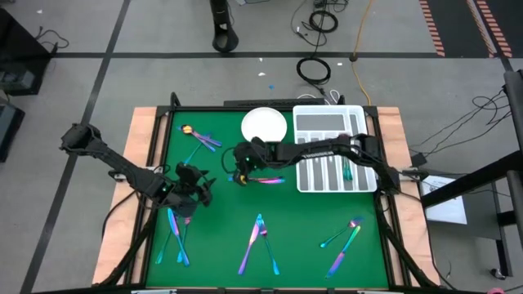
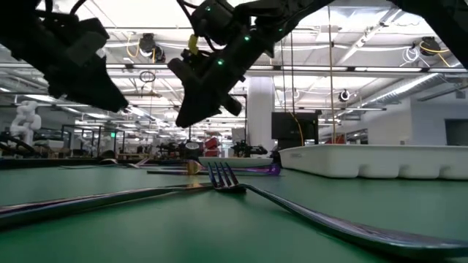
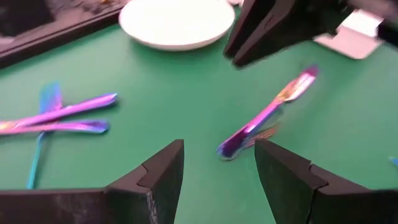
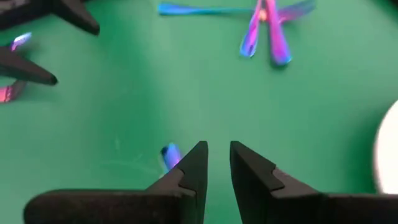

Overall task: Sort silverware
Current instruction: Put the iridescent spoon into the white silverware tray

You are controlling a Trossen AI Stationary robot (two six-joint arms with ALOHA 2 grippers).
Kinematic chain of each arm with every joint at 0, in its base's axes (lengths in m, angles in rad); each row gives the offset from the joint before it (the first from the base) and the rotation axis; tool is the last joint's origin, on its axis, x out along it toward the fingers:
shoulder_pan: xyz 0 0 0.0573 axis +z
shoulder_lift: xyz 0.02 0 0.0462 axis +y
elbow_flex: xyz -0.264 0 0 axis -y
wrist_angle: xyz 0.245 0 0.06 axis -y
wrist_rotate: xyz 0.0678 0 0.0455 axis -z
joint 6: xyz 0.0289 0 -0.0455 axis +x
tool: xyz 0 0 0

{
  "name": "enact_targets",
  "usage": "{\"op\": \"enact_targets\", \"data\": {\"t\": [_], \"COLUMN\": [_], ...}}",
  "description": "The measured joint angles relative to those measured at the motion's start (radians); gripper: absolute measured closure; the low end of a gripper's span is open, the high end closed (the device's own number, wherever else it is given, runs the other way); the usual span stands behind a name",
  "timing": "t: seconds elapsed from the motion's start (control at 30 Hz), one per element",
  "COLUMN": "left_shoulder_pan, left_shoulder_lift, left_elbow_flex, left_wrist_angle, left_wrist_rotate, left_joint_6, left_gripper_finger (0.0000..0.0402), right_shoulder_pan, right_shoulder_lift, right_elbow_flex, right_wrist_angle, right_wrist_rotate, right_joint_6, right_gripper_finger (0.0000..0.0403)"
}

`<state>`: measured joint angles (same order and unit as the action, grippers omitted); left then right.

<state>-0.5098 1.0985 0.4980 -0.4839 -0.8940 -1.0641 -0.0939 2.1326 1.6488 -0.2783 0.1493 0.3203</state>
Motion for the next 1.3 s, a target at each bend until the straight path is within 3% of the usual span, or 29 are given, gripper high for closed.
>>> {"op": "enact_targets", "data": {"t": [0.2,0.37,0.5,0.63,0.77,0.87,0.97,1.3], "left_shoulder_pan": [0.002,0.049,0.158,0.277,0.341,0.365,0.374,0.373], "left_shoulder_lift": [0.000,-0.001,-0.043,-0.138,-0.237,-0.298,-0.343,-0.338], "left_elbow_flex": [0.000,0.000,0.020,0.104,0.179,0.210,0.223,0.224], "left_wrist_angle": [-0.170,-0.195,-0.236,-0.259,-0.258,-0.257,-0.259,-0.259], "left_wrist_rotate": [-0.002,-0.014,0.002,0.082,0.142,0.216,0.263,0.286], "left_joint_6": [-0.156,-0.149,-0.040,0.179,0.345,0.384,0.393,0.364], "left_gripper_finger": [0.0203,0.0203,0.0208,0.0224,0.0242,0.0250,0.0251,0.0252], "right_shoulder_pan": [-0.131,-0.208,-0.222,-0.215,-0.194,-0.181,-0.181,-0.174], "right_shoulder_lift": [0.001,0.082,0.200,0.349,0.496,0.519,0.524,0.524], "right_elbow_flex": [0.056,0.138,0.277,0.477,0.694,0.678,0.689,0.698], "right_wrist_angle": [0.030,0.096,0.070,0.054,0.005,0.127,0.083,0.061], "right_wrist_rotate": [-0.074,-0.180,-0.238,-0.323,-0.332,-0.329,-0.273,-0.227], "right_joint_6": [-0.050,-0.051,-0.028,0.002,0.031,0.070,0.068,0.007], "right_gripper_finger": [0.0344,0.0344,0.0344,0.0344,0.0344,0.0344,0.0344,0.0344]}}
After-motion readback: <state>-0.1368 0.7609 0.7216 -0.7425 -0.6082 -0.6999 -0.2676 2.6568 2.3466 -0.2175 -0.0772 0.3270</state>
